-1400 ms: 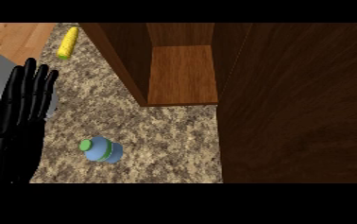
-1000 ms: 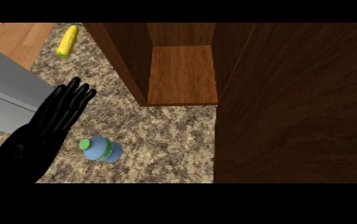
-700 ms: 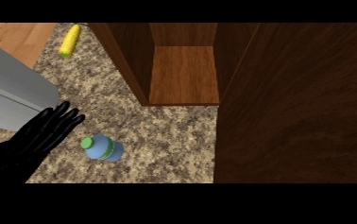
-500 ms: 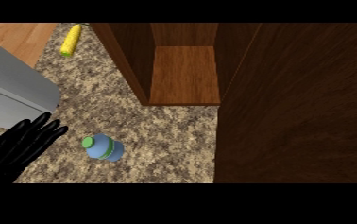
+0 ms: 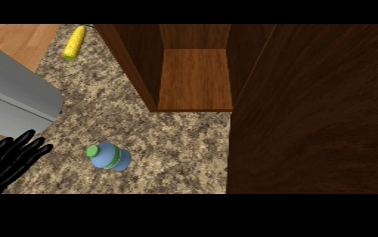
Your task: Pick up the bottled water, place it into the cabinet and close the cabinet
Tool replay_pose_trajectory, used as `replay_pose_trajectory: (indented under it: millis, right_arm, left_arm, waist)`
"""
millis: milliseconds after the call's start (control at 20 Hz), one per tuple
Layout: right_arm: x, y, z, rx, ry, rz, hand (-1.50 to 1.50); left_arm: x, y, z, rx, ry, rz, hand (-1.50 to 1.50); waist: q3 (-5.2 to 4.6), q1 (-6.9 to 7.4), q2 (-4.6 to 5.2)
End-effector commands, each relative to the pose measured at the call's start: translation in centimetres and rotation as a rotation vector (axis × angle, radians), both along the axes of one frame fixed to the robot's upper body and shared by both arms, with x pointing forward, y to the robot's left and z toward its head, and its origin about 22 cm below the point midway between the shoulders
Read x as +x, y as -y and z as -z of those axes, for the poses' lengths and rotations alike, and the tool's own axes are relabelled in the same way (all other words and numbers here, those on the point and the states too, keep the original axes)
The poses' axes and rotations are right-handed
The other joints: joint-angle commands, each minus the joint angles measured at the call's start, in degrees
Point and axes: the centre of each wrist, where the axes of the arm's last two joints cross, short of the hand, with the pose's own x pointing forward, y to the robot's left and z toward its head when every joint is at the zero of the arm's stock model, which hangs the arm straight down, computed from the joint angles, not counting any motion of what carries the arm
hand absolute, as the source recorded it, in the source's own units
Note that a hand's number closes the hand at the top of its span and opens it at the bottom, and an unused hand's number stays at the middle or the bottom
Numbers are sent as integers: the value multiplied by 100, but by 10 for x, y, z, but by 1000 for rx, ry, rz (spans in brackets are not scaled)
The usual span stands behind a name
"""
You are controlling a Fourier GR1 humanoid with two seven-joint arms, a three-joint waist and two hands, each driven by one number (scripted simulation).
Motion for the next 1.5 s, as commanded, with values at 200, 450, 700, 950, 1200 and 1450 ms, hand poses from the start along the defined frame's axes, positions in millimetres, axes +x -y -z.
replay_pose_trajectory:
  millis: [200,450,700,950,1200,1450]
  right_arm:
    - [-30,1,-16,16,34,3,-150]
    - [-31,-1,-17,-5,58,32,-150]
    - [-42,2,-24,-26,47,10,-150]
    - [-53,3,-26,-29,62,0,-150]
    - [-56,6,-8,-23,45,-5,-150]
    - [-66,9,-26,-25,43,-14,-150]
  left_arm:
    - [11,-9,38,17,-22,-92,-150]
    - [30,-11,48,49,-5,-153,-150]
    - [49,-3,90,60,-66,-111,-150]
    - [68,4,115,68,-76,-150,-150]
    - [77,13,158,63,-112,-190,-150]
    - [76,14,188,48,-86,-218,-150]
  waist:
    - [-3,-38,4]
    - [-3,-31,13]
    - [-7,-70,16]
    - [-8,-97,14]
    - [-8,-128,15]
    - [-12,-120,26]
